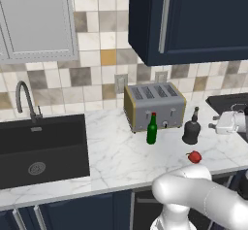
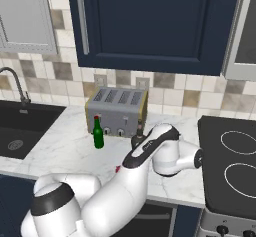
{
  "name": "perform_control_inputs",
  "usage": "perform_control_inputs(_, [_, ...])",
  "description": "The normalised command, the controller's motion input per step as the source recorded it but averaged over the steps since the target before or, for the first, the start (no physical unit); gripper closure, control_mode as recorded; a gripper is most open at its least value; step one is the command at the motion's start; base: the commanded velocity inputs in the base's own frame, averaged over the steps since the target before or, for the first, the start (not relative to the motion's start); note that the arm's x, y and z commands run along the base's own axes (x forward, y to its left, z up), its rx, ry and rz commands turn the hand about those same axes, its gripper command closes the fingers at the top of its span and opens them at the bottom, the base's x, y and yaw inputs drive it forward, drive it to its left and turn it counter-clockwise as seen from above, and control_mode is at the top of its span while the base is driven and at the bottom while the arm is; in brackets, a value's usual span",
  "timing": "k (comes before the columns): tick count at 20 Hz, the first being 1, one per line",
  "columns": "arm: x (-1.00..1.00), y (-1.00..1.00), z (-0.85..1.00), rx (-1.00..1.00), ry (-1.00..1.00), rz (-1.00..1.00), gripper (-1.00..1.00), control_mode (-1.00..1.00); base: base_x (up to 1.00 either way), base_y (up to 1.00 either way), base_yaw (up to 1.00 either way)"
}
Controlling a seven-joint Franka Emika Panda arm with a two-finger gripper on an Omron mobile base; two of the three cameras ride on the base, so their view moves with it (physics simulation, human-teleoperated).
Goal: Place the liquor and beer on the top shelf of the fridge to keep them out of children's reach, and place the bell pepper on lower shelves for easy access.
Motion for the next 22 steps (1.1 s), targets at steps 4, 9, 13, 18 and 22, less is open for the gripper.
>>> perform_control_inputs(4, [0.29,0.06,-0.01,0.0,0.0,0.02,-1.0,-1.0,0.0,0.0,0.0])
perform_control_inputs(9, [0.35,0.09,-0.05,0.0,0.0,0.0,-1.0,-1.0,0.0,0.0,0.0])
perform_control_inputs(13, [0.36,0.08,-0.11,0.0,0.0,0.0,-1.0,-1.0,0.0,0.0,0.0])
perform_control_inputs(18, [0.28,0.07,-0.14,0.0,0.0,0.0,-1.0,-1.0,0.0,0.0,0.0])
perform_control_inputs(22, [0.09,0.11,-0.18,0.0,-0.01,0.0,-1.0,-1.0,0.0,0.0,0.0])
